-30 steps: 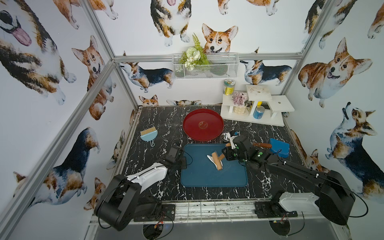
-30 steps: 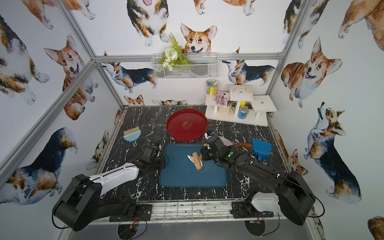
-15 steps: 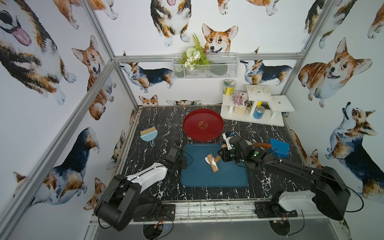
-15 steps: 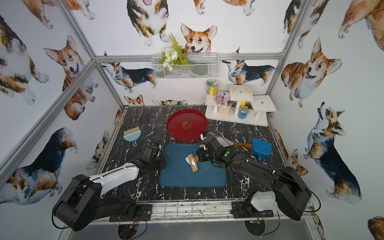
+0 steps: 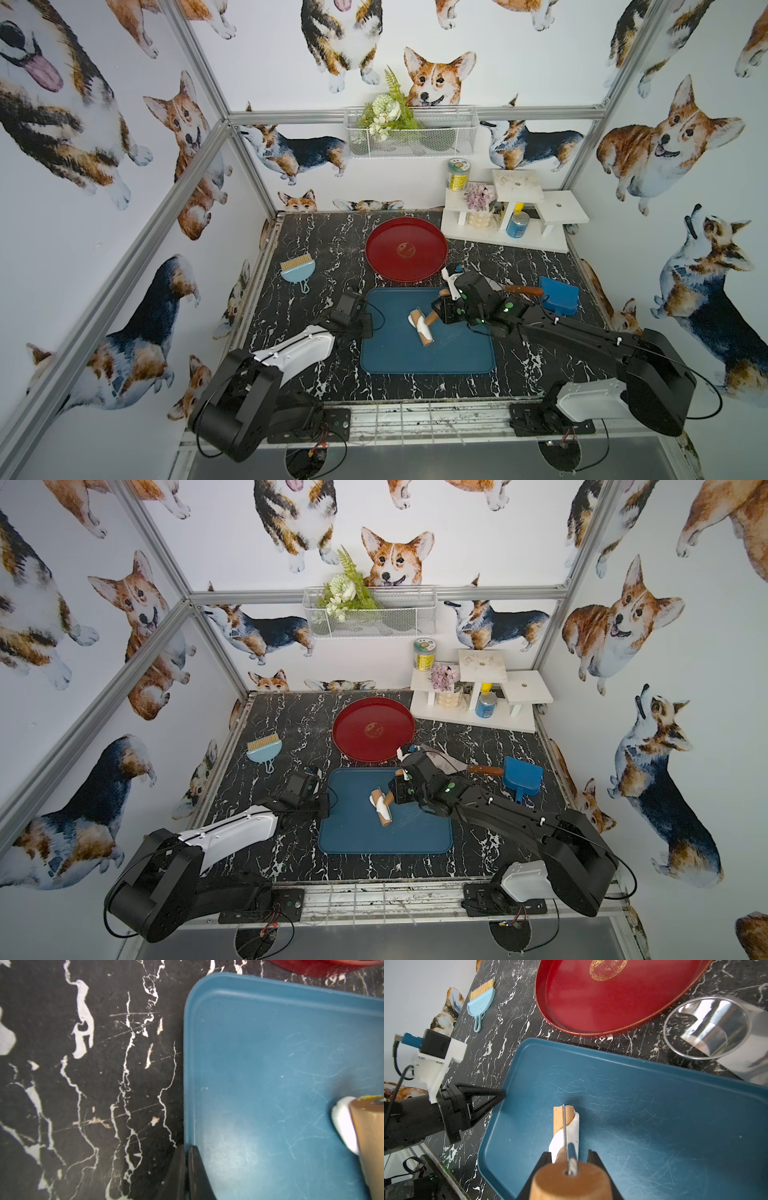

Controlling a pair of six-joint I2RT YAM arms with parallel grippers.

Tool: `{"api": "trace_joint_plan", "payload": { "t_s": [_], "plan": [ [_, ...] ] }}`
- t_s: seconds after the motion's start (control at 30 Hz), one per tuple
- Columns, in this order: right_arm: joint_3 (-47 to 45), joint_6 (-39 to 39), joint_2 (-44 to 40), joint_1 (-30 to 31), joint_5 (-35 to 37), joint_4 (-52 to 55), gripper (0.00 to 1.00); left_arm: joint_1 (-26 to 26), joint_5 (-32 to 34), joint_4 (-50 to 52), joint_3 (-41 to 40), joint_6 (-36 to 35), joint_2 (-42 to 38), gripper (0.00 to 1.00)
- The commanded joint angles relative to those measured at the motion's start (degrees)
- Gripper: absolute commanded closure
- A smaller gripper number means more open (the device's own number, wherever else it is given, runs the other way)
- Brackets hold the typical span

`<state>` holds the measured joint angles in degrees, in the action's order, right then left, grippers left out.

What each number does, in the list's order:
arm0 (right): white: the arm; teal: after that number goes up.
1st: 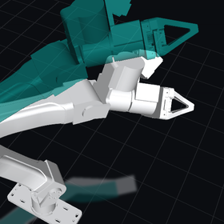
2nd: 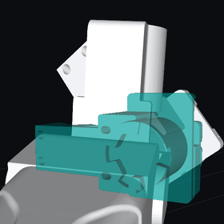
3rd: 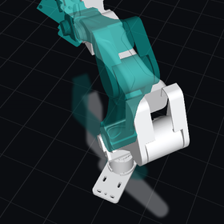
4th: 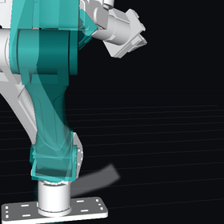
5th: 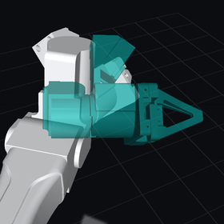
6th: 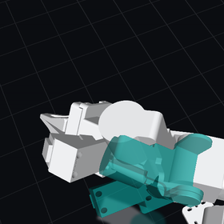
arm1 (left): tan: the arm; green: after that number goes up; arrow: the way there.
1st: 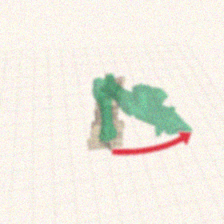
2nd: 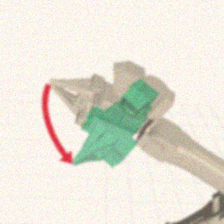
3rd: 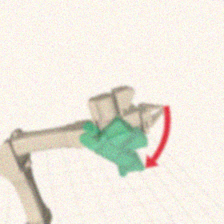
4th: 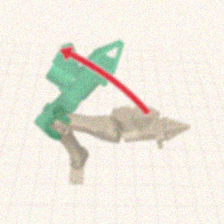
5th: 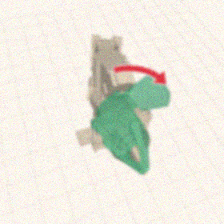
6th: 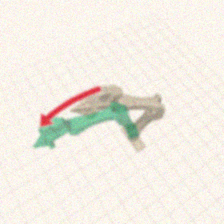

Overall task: Roll out the dumpling wrappers from the dough
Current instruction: Flatten out the dough on the work surface.

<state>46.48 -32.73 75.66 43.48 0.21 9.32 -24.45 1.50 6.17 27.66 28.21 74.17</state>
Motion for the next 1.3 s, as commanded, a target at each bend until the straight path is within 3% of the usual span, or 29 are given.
{"api": "trace_joint_plan", "payload": {
  "t_s": [0.0,0.37,0.83,1.1,1.2,1.27],
  "plan": [
    [0.26,1.67,-0.5,-0.14,4.38,8.82,1.0,-0.03,1.18,-2.86,-0.15,-1.24,-0.51,1.0],
    [-0.21,3.63,-2.7,-1.91,9.64,14.22,1.0,0.01,1.24,-2.97,-0.27,-1.29,-0.78,1.0],
    [-1.74,0.95,-2.08,-0.37,2.37,7.89,1.0,0.0,1.48,-3.01,-0.59,-1.24,-1.86,1.0],
    [-1.34,-1.1,1.32,1.0,4.12,7.04,1.0,0.01,2.19,-2.65,0.58,-1.48,-0.73,1.0],
    [-1.89,-0.77,0.96,1.02,5.69,7.6,1.0,0.01,2.44,-2.73,1.0,-1.31,-0.05,0.83],
    [-2.58,-0.5,0.27,1.05,6.02,7.32,1.0,0.01,2.42,-2.64,1.38,-1.31,0.51,0.79]
  ]
}}
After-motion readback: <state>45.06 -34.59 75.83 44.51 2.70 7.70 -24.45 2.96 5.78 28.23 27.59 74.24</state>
